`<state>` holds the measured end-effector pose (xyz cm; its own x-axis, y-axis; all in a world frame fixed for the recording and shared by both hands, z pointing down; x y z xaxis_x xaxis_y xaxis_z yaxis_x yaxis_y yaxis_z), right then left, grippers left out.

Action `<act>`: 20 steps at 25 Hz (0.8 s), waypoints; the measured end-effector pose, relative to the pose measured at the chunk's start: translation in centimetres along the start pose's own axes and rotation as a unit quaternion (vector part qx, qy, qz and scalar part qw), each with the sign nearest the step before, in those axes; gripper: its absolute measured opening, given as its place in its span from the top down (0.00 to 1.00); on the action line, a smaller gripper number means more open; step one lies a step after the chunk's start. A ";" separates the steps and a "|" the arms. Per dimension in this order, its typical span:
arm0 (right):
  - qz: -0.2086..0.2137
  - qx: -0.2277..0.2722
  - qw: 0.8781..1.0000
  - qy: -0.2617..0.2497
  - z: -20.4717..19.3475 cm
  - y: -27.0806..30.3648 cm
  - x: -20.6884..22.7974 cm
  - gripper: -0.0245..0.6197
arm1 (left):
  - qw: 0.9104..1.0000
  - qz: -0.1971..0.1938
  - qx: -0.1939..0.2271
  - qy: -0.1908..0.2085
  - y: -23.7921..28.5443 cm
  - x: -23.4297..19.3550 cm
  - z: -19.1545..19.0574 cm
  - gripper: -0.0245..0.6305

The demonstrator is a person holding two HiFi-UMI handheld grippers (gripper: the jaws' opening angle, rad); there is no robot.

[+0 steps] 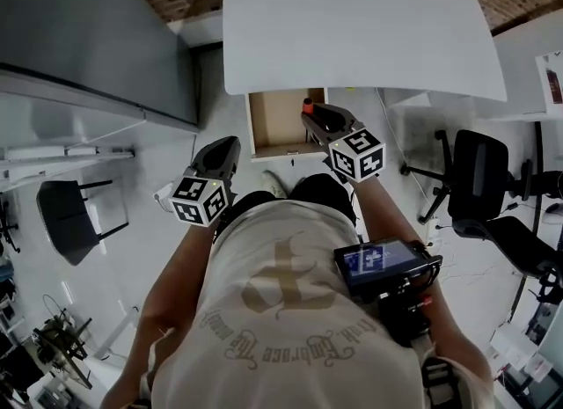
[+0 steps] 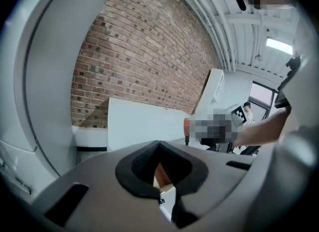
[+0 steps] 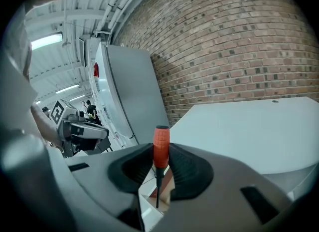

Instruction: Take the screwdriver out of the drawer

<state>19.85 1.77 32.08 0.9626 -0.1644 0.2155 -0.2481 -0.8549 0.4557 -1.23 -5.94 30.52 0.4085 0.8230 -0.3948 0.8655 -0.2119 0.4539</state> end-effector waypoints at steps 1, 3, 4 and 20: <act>-0.002 0.002 1.000 0.000 0.1 -0.6 -0.2 0.79 | 1.000 -0.004 0.001 0.003 0.0 0.5 0.3 0.93; -0.004 0.010 1.000 -0.001 0.5 -1.3 -0.6 0.79 | 1.000 -0.010 0.007 0.011 -0.1 0.9 1.1 0.93; -0.006 0.015 1.000 -0.002 0.8 -1.5 -0.7 0.79 | 1.000 -0.013 0.010 0.015 -0.1 1.0 1.5 0.93; -0.020 0.048 0.999 0.001 1.2 -5.3 -1.7 0.79 | 0.999 -0.035 0.021 0.034 0.6 3.1 2.3 0.93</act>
<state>19.67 6.03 28.24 0.9713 -0.1288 0.2000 -0.1978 -0.9043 0.3782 1.24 -4.72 27.78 0.3273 0.8702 -0.3683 0.9032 -0.1735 0.3926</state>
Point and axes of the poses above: the fingertips, and each gripper's own axes: y forward along the fingers, x to its right, z out of its top, the point moved 5 cm from there along -y, backward along the fingers, and after that the axes turned 4 degrees about -y, right-handed, at the moved point
